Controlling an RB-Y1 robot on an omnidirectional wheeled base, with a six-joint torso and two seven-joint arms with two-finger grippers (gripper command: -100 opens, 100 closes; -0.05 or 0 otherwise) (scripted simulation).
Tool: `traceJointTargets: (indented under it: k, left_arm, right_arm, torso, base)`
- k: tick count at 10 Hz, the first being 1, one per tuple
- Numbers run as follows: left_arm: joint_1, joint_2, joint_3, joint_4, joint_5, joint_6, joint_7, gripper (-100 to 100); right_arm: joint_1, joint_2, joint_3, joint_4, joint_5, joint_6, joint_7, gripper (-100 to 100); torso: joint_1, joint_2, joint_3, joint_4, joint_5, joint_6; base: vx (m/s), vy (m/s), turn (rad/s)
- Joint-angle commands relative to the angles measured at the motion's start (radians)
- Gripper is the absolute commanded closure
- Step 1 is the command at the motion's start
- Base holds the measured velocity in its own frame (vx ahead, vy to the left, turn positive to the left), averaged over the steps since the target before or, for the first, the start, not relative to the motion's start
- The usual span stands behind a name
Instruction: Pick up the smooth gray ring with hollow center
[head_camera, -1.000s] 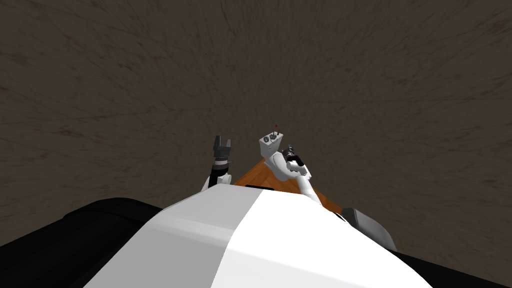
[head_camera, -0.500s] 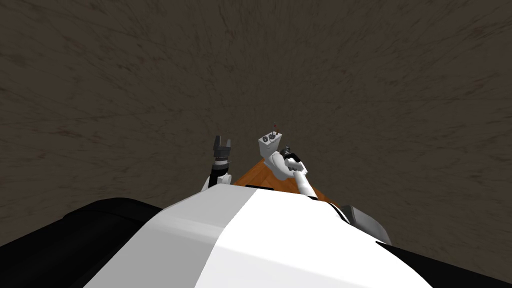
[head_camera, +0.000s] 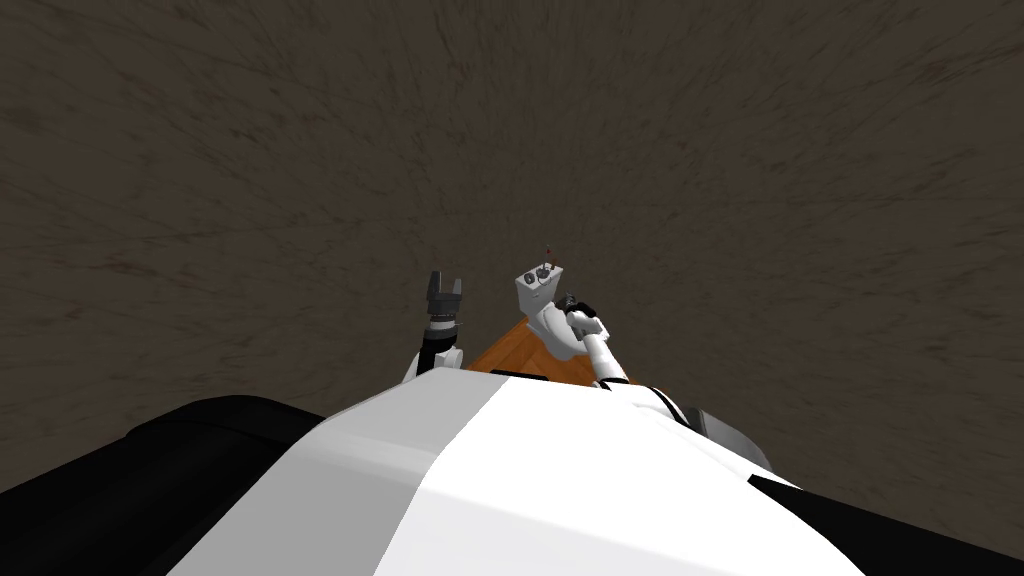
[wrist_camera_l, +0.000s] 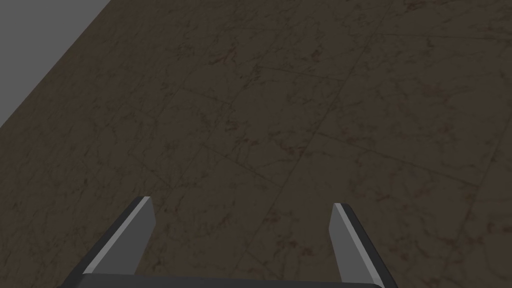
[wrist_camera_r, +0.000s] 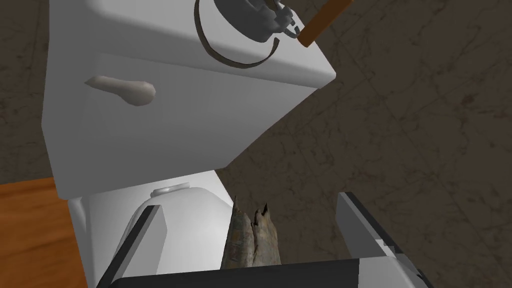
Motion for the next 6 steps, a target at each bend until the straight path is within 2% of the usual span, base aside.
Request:
traceJointTargets:
  k: [1,2,3,4,5,6]
  left_arm:
    - [0.000,0.000,0.000,0.000,0.000,0.000,0.000,0]
    - [0.000,0.000,0.000,0.000,0.000,0.000,0.000,0]
    - [0.000,0.000,0.000,0.000,0.000,0.000,0.000,0]
    - [0.000,0.000,0.000,0.000,0.000,0.000,0.000,0]
    - [0.000,0.000,0.000,0.000,0.000,0.000,0.000,0]
    - [0.000,0.000,0.000,0.000,0.000,0.000,0.000,0]
  right_arm:
    - [-0.039,0.004,0.000,0.050,-0.010,0.027,-0.020,-100]
    - [-0.075,0.004,0.003,0.081,-0.038,0.067,-0.054,-100]
    - [-0.095,0.004,0.003,0.115,-0.038,0.067,-0.054,-100]
    - [-0.095,0.004,0.003,0.118,-0.038,0.067,-0.054,-100]
    - [-0.141,0.005,0.007,0.160,-0.066,0.107,-0.087,-100]
    - [-0.149,0.005,0.007,0.181,-0.066,0.107,-0.087,-100]
  torso:
    - [0.000,0.000,0.000,0.000,0.000,0.000]
    - [0.000,0.000,0.000,0.000,0.000,0.000]
    - [0.000,-0.001,0.000,0.000,0.000,0.000]
    - [0.000,-0.001,0.000,0.000,0.000,0.000]
    - [0.000,0.000,0.000,0.000,0.000,0.000]
    - [0.000,-0.001,0.000,0.000,0.000,0.000]
  base:
    - [0.006,-0.010,-0.014]
    - [0.012,-0.014,-0.022]
    - [0.012,-0.011,-0.005]
    - [0.006,-0.004,0.002]
    - [0.013,-0.013,-0.023]
    - [0.017,-0.011,-0.006]
